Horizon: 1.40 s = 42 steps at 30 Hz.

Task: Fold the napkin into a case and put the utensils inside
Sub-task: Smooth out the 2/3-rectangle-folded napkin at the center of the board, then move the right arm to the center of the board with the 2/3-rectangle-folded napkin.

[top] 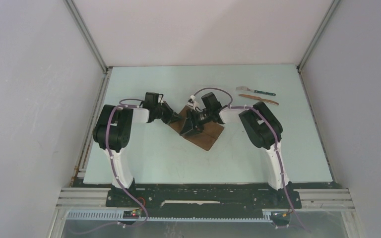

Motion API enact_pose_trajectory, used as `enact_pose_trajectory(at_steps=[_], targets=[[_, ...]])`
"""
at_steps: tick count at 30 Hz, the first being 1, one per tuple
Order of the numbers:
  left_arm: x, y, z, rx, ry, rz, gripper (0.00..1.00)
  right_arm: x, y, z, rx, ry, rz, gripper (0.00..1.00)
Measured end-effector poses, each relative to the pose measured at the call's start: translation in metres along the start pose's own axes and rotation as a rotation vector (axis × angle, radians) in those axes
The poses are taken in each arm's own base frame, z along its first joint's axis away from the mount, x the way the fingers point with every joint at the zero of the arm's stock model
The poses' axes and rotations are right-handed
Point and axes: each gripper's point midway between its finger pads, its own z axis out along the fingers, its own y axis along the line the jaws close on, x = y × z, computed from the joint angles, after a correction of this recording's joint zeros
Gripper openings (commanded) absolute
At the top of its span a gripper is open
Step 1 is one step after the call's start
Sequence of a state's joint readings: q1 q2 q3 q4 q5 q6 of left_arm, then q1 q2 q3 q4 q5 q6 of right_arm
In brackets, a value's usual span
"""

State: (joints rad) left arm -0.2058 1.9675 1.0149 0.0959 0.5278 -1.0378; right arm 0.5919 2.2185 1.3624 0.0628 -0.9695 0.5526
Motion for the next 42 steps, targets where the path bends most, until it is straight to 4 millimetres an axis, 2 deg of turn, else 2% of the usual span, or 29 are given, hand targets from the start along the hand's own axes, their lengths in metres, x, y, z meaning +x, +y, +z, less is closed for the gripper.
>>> enact_pose_trajectory(at_steps=[3, 6, 19, 21, 24, 26, 28, 30, 33, 36, 38, 42], targets=[[0.0, 0.0, 0.0, 0.004, 0.008, -0.003, 0.0, 0.0, -0.005, -0.006, -0.005, 0.0, -0.003, 0.67], [0.0, 0.0, 0.001, 0.01, 0.02, -0.009, 0.0, 0.01, -0.01, -0.017, -0.013, 0.001, 0.009, 0.66], [-0.001, 0.0, 0.002, 0.026, 0.048, -0.019, 0.0, 0.08, -0.019, -0.08, 0.049, 0.024, 0.066, 0.64], [-0.001, 0.0, 0.002, 0.026, 0.048, -0.018, 0.03, 0.089, -0.017, -0.092, 0.061, 0.012, 0.078, 0.65], [-0.002, 0.0, 0.002, 0.025, 0.045, -0.002, 0.14, 0.092, -0.01, -0.113, 0.109, -0.033, 0.091, 0.68], [-0.002, 0.0, 0.001, 0.019, 0.041, 0.007, 0.21, 0.083, -0.005, -0.127, 0.163, -0.09, 0.068, 0.71], [-0.002, -0.003, 0.0, 0.012, 0.038, 0.023, 0.28, 0.064, -0.004, -0.143, 0.239, -0.175, 0.029, 0.72], [-0.003, -0.01, -0.002, 0.008, 0.026, 0.047, 0.34, 0.034, -0.007, -0.16, 0.308, -0.274, -0.007, 0.72], [-0.003, -0.027, -0.009, 0.023, 0.013, 0.095, 0.42, -0.017, -0.024, -0.18, 0.38, -0.369, -0.016, 0.71], [-0.001, -0.051, -0.025, 0.05, -0.002, 0.16, 0.48, -0.055, -0.053, -0.182, 0.425, -0.392, -0.002, 0.69], [0.004, -0.07, -0.038, 0.074, -0.014, 0.215, 0.5, -0.062, -0.074, -0.177, 0.445, -0.38, 0.02, 0.65], [0.022, -0.099, -0.063, 0.115, -0.019, 0.335, 0.53, -0.044, -0.097, -0.163, 0.456, -0.315, 0.09, 0.57]])
